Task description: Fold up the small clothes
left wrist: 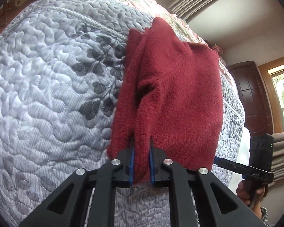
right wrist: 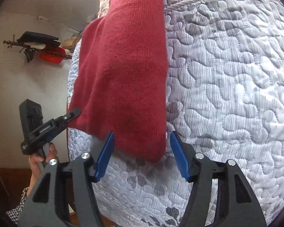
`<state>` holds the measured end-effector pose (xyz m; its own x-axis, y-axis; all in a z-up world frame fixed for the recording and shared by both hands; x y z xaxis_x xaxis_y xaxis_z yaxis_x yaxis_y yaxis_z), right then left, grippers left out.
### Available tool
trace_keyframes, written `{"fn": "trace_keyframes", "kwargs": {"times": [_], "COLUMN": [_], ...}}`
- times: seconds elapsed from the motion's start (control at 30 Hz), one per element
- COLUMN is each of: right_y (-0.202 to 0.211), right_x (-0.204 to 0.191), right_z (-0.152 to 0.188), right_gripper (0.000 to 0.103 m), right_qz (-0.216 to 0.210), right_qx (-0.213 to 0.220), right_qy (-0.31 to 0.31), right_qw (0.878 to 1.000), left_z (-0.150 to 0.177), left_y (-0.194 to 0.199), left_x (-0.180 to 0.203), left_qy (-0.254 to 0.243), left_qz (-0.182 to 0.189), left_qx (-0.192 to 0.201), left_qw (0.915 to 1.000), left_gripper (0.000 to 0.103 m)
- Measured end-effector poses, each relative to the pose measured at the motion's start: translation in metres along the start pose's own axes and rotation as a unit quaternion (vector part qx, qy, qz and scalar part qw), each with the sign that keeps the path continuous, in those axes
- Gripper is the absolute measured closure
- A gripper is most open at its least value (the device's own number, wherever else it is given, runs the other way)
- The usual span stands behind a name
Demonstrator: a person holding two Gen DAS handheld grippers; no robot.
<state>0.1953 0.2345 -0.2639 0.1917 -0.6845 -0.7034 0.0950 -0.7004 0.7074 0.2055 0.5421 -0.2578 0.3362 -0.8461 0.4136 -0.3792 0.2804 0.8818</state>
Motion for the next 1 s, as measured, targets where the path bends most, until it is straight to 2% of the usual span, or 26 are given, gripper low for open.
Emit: {"fn": "trace_keyframes", "kwargs": {"times": [0.07, 0.13, 0.2, 0.23, 0.3, 0.4, 0.47, 0.53, 0.6, 0.67, 0.7, 0.73, 0.77, 0.8, 0.87, 0.93, 1.0], "right_y": [-0.011, -0.021, -0.021, -0.016, 0.001, 0.017, 0.008, -0.002, -0.004, -0.001, 0.003, 0.012, 0.019, 0.026, 0.039, 0.050, 0.054], "right_x": [0.005, 0.013, 0.017, 0.015, 0.011, 0.011, 0.021, 0.031, 0.035, 0.033, 0.030, 0.025, 0.021, 0.017, 0.016, 0.015, 0.016], "right_z": [0.000, 0.005, 0.008, 0.008, 0.010, 0.014, 0.021, 0.023, 0.023, 0.022, 0.021, 0.018, 0.015, 0.011, 0.000, -0.019, -0.040], "right_gripper": [0.045, 0.055, 0.080, 0.085, 0.086, 0.087, 0.086, 0.085, 0.084, 0.077, 0.069, 0.064, 0.063, 0.061, 0.056, 0.054, 0.054], "right_qz": [0.004, -0.009, -0.011, -0.016, -0.016, 0.030, 0.059, 0.076, 0.075, 0.075, 0.080, 0.086, 0.093, 0.097, 0.093, 0.082, 0.081], "right_qx": [-0.007, -0.016, -0.010, -0.005, 0.009, 0.018, 0.008, 0.003, 0.002, -0.004, -0.008, -0.010, -0.009, -0.009, -0.001, 0.013, 0.022], "right_qy": [-0.012, -0.043, -0.048, -0.044, -0.033, -0.001, -0.003, -0.006, -0.016, -0.011, -0.001, 0.013, 0.030, 0.046, 0.060, 0.062, 0.062], "right_qw": [1.000, 0.999, 0.999, 0.999, 0.999, 0.999, 0.998, 0.997, 0.997, 0.997, 0.997, 0.996, 0.995, 0.994, 0.994, 0.995, 0.995], "left_z": [-0.002, -0.002, -0.001, -0.001, 0.001, 0.013, 0.020, 0.023, 0.022, 0.018, 0.016, 0.013, 0.008, 0.003, -0.011, -0.028, -0.051], "left_y": [0.001, -0.003, -0.010, -0.013, -0.014, -0.017, -0.025, -0.033, -0.037, -0.035, -0.031, -0.023, -0.015, -0.006, 0.011, 0.018, 0.015], "left_x": [0.002, 0.003, 0.001, -0.001, 0.002, 0.004, 0.003, 0.002, 0.002, 0.005, 0.008, 0.011, 0.014, 0.017, 0.022, 0.029, 0.033], "left_qy": [0.000, -0.005, -0.011, -0.009, -0.008, -0.033, -0.045, -0.051, -0.056, -0.054, -0.055, -0.058, -0.060, -0.063, -0.067, -0.065, -0.061], "left_qz": [0.006, 0.004, -0.014, -0.012, -0.003, -0.009, -0.020, -0.027, -0.029, -0.029, -0.026, -0.026, -0.026, -0.024, -0.030, -0.027, -0.043], "left_qx": [0.004, 0.000, -0.005, -0.008, -0.007, -0.002, -0.005, -0.006, -0.009, -0.015, -0.018, -0.017, -0.011, 0.001, 0.030, 0.042, 0.049], "left_qw": [1.0000, 1.0000, 0.9998, 0.9999, 0.9999, 0.9994, 0.9988, 0.9983, 0.9979, 0.9980, 0.9980, 0.9978, 0.9978, 0.9978, 0.9968, 0.9967, 0.9960], "left_gripper": [0.086, 0.084, 0.084, 0.085, 0.088, 0.088, 0.088, 0.088, 0.088, 0.088, 0.085, 0.082, 0.071, 0.053, 0.033, 0.033, 0.033]}}
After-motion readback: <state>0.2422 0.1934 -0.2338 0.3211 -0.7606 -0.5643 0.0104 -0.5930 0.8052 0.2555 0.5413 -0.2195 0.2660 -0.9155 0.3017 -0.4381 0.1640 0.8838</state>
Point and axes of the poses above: each gripper's, at about its wrist camera, not at the fingertips, and y roughly against the way its jaws point, x to its right, z to its underside, the point moved 7 cm from there along -y, roughly the way its jaws point, and after that the axes turned 10 degrees about -z, right-handed, at the moved point
